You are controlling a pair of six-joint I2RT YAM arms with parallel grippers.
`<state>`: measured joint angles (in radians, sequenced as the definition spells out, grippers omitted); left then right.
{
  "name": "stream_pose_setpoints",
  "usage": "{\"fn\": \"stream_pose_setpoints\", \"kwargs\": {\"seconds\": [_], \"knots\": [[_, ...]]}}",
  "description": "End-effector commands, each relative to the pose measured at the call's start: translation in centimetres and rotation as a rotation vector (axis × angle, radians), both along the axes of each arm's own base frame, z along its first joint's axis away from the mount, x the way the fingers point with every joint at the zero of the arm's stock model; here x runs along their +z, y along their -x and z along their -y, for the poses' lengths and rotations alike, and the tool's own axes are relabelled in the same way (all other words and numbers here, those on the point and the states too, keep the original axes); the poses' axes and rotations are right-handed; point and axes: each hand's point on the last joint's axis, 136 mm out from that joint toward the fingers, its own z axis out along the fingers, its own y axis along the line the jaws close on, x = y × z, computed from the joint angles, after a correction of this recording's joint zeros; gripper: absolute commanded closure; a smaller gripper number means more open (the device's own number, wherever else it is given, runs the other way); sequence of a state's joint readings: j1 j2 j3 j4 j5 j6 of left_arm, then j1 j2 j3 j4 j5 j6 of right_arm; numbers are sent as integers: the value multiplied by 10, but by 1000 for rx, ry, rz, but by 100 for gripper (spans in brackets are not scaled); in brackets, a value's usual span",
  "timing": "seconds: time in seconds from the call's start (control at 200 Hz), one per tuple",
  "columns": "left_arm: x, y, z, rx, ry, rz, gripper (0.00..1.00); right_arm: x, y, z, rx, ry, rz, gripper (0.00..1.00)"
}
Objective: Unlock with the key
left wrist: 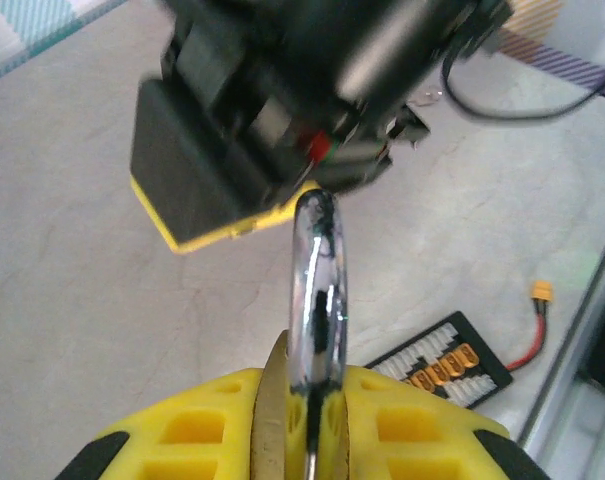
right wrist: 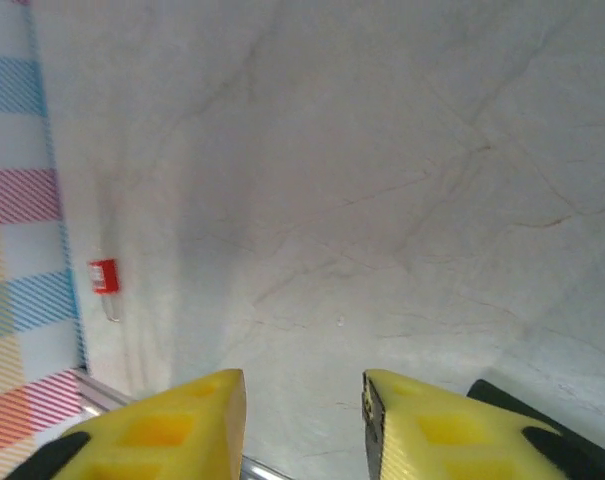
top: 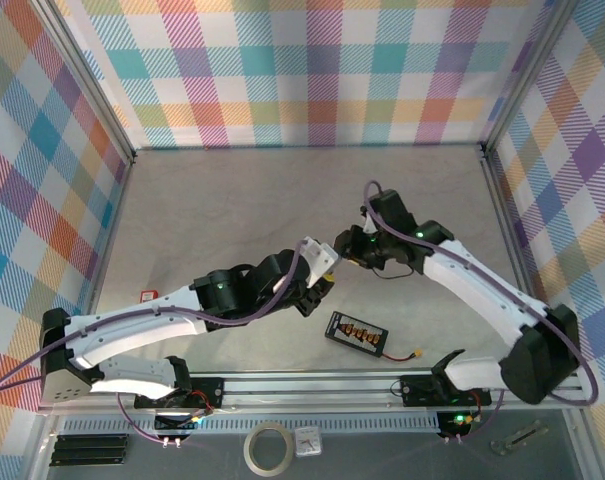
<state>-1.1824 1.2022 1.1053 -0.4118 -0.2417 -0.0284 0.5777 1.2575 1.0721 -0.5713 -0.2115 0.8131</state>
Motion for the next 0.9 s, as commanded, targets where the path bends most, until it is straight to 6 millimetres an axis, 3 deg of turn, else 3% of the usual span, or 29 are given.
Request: {"fn": "stream_pose_setpoints", "kwargs": {"seconds": [0.0,0.15,0.25,0.635,0.895], "knots": [[23,12,2,-86,138,-56,100,57,11,0,135,-143,251,50],[25,20,4,-163,183,-156,100,98,51,5,339,-253,526,46],[23,24,12,-207,178,-195,100,110,75,-2,465,-326,586,46],[32,27,33,-268,201,-231,100,103,93,-6,572,-368,624,50],[30,26,38,-278,200,-247,100,100,102,-6,604,-405,623,60]]}}
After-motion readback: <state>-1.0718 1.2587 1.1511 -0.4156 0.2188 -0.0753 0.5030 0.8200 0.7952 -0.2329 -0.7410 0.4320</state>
